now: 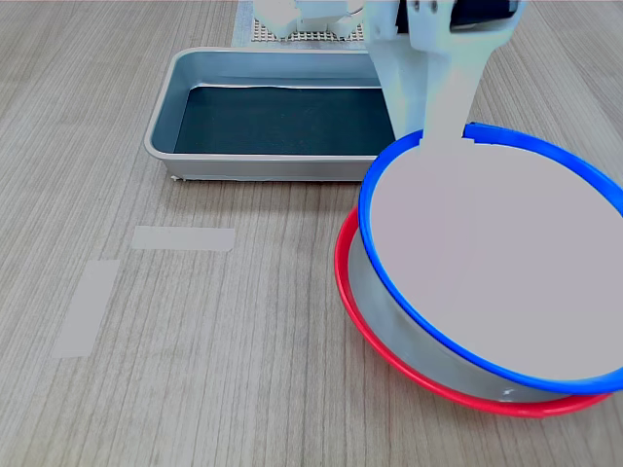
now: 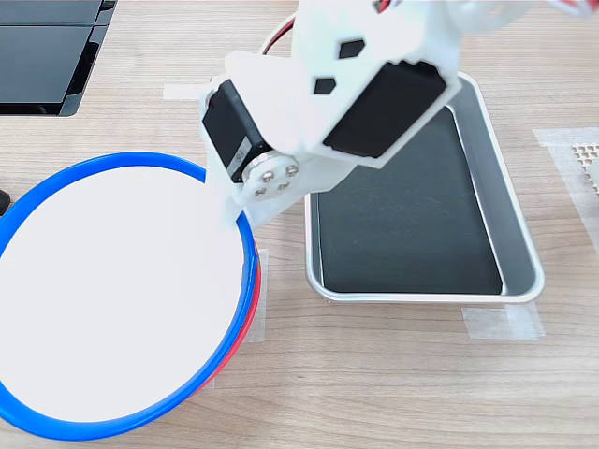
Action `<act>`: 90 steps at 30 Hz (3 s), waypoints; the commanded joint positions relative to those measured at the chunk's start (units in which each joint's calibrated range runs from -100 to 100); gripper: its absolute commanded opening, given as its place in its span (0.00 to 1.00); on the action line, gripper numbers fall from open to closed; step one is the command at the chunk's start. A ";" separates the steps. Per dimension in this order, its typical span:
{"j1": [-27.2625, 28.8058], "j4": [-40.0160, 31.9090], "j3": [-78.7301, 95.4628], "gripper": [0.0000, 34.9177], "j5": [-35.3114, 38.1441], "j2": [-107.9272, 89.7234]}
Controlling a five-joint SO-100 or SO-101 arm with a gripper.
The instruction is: Lift the stacked dish and set it down on the table.
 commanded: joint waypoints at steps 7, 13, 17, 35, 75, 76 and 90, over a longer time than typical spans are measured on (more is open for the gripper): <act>1.98 6.92 -7.18 0.00 -2.34 -7.72; 7.15 9.40 -11.55 0.00 -2.88 -12.24; 11.86 10.97 -13.38 0.00 -1.47 -12.58; 27.11 5.93 -1.81 0.00 6.54 -8.06; 27.39 -6.61 5.74 0.00 7.62 3.71; 27.39 -6.70 6.38 0.00 8.06 3.46; 28.42 0.07 9.29 0.29 10.65 -5.41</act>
